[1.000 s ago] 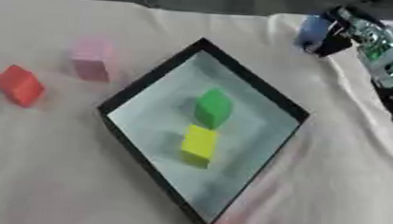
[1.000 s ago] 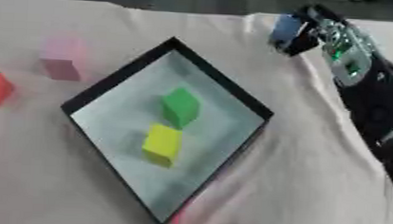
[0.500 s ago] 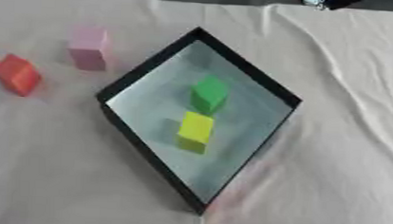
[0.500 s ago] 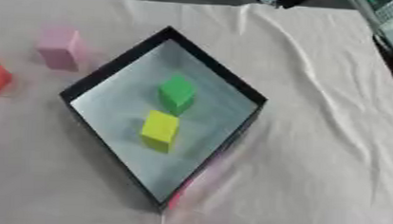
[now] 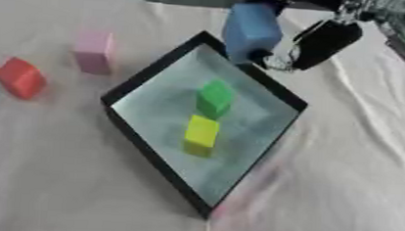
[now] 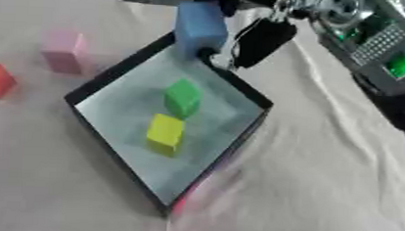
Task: Pick up objects on the table and place them in the box.
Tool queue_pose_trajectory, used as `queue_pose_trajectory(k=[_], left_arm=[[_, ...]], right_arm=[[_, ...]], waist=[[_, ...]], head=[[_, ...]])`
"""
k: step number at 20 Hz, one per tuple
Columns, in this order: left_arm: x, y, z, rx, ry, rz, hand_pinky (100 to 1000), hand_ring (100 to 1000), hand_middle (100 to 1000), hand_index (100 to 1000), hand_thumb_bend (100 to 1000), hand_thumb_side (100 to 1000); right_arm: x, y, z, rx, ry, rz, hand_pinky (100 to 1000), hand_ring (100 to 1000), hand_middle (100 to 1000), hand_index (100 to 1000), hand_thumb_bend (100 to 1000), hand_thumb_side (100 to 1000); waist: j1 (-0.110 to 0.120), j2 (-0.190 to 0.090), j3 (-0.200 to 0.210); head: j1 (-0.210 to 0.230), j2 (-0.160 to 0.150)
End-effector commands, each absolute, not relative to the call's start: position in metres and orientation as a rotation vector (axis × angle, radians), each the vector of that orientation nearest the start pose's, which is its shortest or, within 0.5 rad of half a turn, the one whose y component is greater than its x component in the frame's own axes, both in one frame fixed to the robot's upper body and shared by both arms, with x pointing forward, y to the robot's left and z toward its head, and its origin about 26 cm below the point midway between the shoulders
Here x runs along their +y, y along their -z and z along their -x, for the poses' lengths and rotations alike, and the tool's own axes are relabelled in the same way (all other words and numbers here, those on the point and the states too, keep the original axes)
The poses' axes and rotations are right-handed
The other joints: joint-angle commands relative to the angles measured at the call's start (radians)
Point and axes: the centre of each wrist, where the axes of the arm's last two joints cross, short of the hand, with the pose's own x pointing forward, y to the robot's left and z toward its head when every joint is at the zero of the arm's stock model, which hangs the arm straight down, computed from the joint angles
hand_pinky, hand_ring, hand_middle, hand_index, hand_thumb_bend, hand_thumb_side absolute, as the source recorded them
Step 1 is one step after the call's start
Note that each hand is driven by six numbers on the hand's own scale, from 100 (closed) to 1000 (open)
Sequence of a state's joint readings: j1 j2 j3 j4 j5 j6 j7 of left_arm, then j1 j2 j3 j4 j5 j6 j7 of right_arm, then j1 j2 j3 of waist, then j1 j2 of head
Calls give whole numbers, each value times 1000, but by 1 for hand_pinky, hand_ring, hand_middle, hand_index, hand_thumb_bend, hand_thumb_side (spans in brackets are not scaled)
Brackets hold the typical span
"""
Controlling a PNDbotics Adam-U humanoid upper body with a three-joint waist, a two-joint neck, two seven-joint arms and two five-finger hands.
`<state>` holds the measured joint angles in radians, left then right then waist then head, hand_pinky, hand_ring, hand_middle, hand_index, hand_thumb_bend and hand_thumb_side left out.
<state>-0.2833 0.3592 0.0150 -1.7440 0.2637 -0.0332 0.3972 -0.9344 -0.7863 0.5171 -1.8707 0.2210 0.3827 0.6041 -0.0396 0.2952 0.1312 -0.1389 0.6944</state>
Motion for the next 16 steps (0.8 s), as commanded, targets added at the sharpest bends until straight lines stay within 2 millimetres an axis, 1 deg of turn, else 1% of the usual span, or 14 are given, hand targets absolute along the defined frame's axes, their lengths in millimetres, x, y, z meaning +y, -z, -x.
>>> queue_pose_trajectory(k=[1,4,5,7,9,10,11,12,13,14,16], left_arm=[[295,-153,-331,-2075,-203,-231,807,801,789,815,259,690],[294,-154,-331,-2077,-200,-224,806,802,789,815,259,690],[294,-153,-331,-2077,-200,-223,807,802,789,815,259,690],[294,-154,-331,-2077,-199,-221,807,802,789,815,257,691],[293,-154,-331,-2079,-198,-220,807,803,789,815,258,690],[293,-154,-331,-2079,-198,-220,807,803,789,815,258,690],[293,-154,-331,-2078,-197,-220,807,803,789,815,257,690],[294,-154,-331,-2076,-195,-221,807,804,790,815,258,691],[294,-153,-331,-2075,-194,-221,807,804,790,815,258,691],[294,-153,-331,-2074,-194,-221,807,804,790,815,258,691],[294,-153,-331,-2074,-197,-223,807,804,790,815,258,690]], right_arm=[[-168,-312,-334,-1547,-1741,508,772,691,610,705,253,175],[-157,-293,-348,-1478,-1822,525,771,703,618,715,292,188],[-155,-288,-352,-1463,-1850,533,772,708,622,719,290,191],[-154,-279,-359,-1434,-1881,545,774,717,634,732,298,197],[-158,-269,-367,-1398,-1887,557,790,747,676,774,350,277],[-159,-266,-370,-1387,-1891,562,812,782,722,817,377,327],[-161,-265,-372,-1380,-1900,565,834,812,755,855,397,366],[-162,-266,-373,-1388,-1908,569,849,832,781,875,410,424],[-164,-269,-373,-1408,-1904,573,856,843,797,880,413,447],[-167,-272,-373,-1433,-1890,576,859,846,805,884,408,453],[-175,-283,-370,-1509,-1824,595,857,835,794,871,377,423]], waist=[[-9,-38,3],[-9,-39,6],[-9,-40,6],[-9,-41,7],[-9,-42,8],[-9,-43,8],[-9,-43,7],[-8,-44,6],[-8,-44,5],[-7,-44,4],[-6,-44,1]], head=[[-4,3],[-5,3],[-5,3],[-4,3],[-2,4],[-3,4],[-2,5],[-2,5],[-2,6],[-2,6],[1,5]])
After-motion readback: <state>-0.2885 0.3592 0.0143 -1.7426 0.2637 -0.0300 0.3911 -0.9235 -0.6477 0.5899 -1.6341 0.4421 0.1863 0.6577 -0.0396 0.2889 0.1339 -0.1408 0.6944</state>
